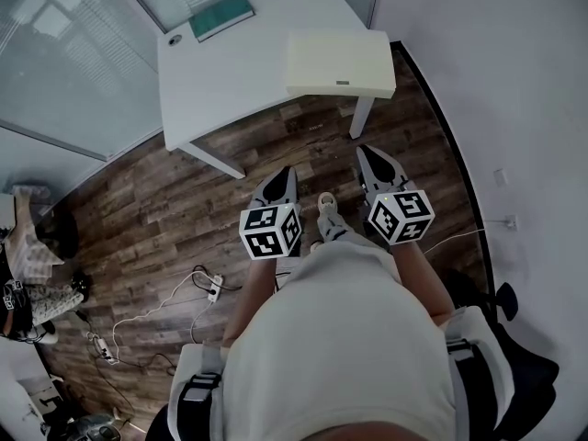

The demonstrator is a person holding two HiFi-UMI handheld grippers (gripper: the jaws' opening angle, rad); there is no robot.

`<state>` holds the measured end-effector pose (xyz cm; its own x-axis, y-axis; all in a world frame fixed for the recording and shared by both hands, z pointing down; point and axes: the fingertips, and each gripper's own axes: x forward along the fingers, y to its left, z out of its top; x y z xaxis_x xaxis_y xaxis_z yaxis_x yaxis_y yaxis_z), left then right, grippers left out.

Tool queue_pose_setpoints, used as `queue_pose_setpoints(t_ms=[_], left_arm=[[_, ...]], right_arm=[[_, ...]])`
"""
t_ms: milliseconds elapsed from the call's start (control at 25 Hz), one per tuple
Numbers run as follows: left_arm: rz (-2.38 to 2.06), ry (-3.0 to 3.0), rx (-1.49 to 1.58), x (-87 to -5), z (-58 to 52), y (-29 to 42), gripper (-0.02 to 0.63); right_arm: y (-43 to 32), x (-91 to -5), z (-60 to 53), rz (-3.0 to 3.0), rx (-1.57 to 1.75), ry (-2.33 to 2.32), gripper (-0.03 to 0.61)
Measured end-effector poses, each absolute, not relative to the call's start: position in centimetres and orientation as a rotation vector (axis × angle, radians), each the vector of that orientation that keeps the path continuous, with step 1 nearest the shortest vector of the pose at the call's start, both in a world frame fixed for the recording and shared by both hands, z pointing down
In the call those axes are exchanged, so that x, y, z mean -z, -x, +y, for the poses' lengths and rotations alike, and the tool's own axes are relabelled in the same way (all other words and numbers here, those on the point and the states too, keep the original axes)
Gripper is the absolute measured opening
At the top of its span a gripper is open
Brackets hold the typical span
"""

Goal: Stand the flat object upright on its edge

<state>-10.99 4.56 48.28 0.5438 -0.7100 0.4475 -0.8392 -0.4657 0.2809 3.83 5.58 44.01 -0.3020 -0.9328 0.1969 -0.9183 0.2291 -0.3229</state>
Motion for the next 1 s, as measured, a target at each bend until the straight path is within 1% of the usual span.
queue_pose_setpoints(t_ms=[440, 1000], left_arm=[[-1.259, -2.275, -0.359, -48.9, -1.9, 10.8, 0.02], [-1.263, -2.272, -0.351, -48.2, -10.1, 7.5, 0.02]], right_arm=[[-4.4, -44.1, -1.6, 2.452, 0.607, 1.824, 0.02], [-7.5, -43.9, -9.9, 2.455, 0.62, 1.802, 0.02]])
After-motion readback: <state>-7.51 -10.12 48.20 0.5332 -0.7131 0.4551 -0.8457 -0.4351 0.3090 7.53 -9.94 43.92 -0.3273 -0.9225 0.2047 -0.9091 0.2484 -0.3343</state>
